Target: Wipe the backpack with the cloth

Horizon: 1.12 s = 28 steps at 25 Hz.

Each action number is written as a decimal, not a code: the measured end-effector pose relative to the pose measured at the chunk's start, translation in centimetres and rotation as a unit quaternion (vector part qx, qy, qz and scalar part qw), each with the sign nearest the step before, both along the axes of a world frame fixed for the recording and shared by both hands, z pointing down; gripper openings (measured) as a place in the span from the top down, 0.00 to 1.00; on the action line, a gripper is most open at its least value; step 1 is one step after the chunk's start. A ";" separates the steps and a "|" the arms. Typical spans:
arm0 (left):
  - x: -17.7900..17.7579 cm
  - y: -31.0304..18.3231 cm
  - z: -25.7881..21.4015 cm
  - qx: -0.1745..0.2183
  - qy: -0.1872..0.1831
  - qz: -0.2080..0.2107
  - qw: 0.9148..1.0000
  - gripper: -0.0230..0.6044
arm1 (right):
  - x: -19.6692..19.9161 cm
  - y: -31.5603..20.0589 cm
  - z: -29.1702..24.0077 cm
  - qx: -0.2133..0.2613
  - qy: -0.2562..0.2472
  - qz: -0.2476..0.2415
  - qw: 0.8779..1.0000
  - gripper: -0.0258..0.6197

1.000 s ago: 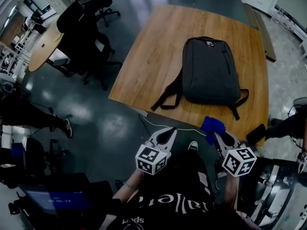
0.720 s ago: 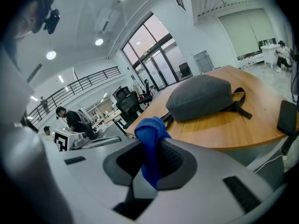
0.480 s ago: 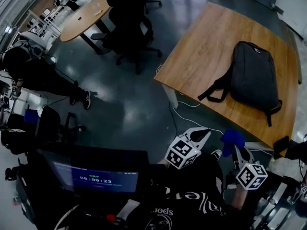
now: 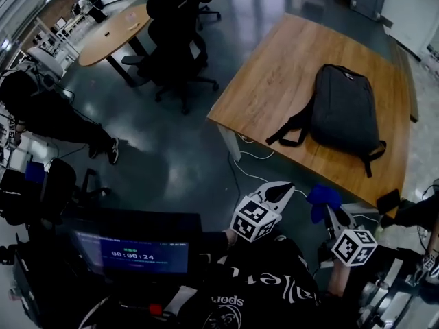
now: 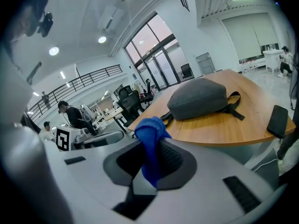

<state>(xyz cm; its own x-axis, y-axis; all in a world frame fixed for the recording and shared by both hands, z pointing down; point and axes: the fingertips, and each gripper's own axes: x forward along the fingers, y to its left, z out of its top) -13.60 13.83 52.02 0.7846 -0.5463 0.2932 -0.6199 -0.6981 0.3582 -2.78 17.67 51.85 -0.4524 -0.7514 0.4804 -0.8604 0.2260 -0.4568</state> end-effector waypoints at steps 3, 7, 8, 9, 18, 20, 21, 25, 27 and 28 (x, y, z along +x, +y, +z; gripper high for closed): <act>1.6 1.0 -0.1 -0.002 0.006 -0.001 1.000 0.96 | 1.4 1.4 0.1 -0.002 -0.004 -0.001 1.000 0.87; 3.6 2.4 0.2 -0.005 -0.001 -0.007 1.000 0.96 | 3.7 3.6 0.8 -0.013 -0.007 -0.005 1.000 0.87; 4.2 2.7 0.2 -0.005 0.001 -0.010 1.000 0.96 | 4.4 4.0 0.9 -0.014 -0.006 -0.003 1.000 0.87; 4.7 2.9 0.2 -0.006 0.003 -0.012 1.000 0.96 | 5.2 4.4 1.0 -0.015 -0.006 -0.001 1.000 0.87; 8.6 5.7 1.1 -0.008 -0.007 -0.018 1.000 0.96 | 8.5 7.2 2.6 -0.025 -0.013 -0.014 1.000 0.87; 9.1 6.1 1.2 -0.009 -0.010 -0.018 1.000 0.96 | 8.8 7.5 2.8 -0.026 -0.016 -0.018 0.999 0.87; 9.1 6.3 1.2 -0.010 -0.011 -0.020 1.000 0.96 | 8.8 7.6 2.9 -0.026 -0.018 -0.021 0.999 0.87; 9.1 6.6 1.3 -0.009 -0.019 -0.028 0.999 0.96 | 8.8 7.8 2.8 -0.023 -0.023 -0.029 0.999 0.87; 9.1 6.5 1.3 -0.006 -0.022 -0.031 0.999 0.96 | 8.9 8.0 2.9 -0.023 -0.026 -0.031 0.999 0.87; 9.2 6.6 1.3 -0.005 -0.024 -0.033 0.999 0.96 | 8.9 8.1 3.0 -0.025 -0.027 -0.032 0.999 0.87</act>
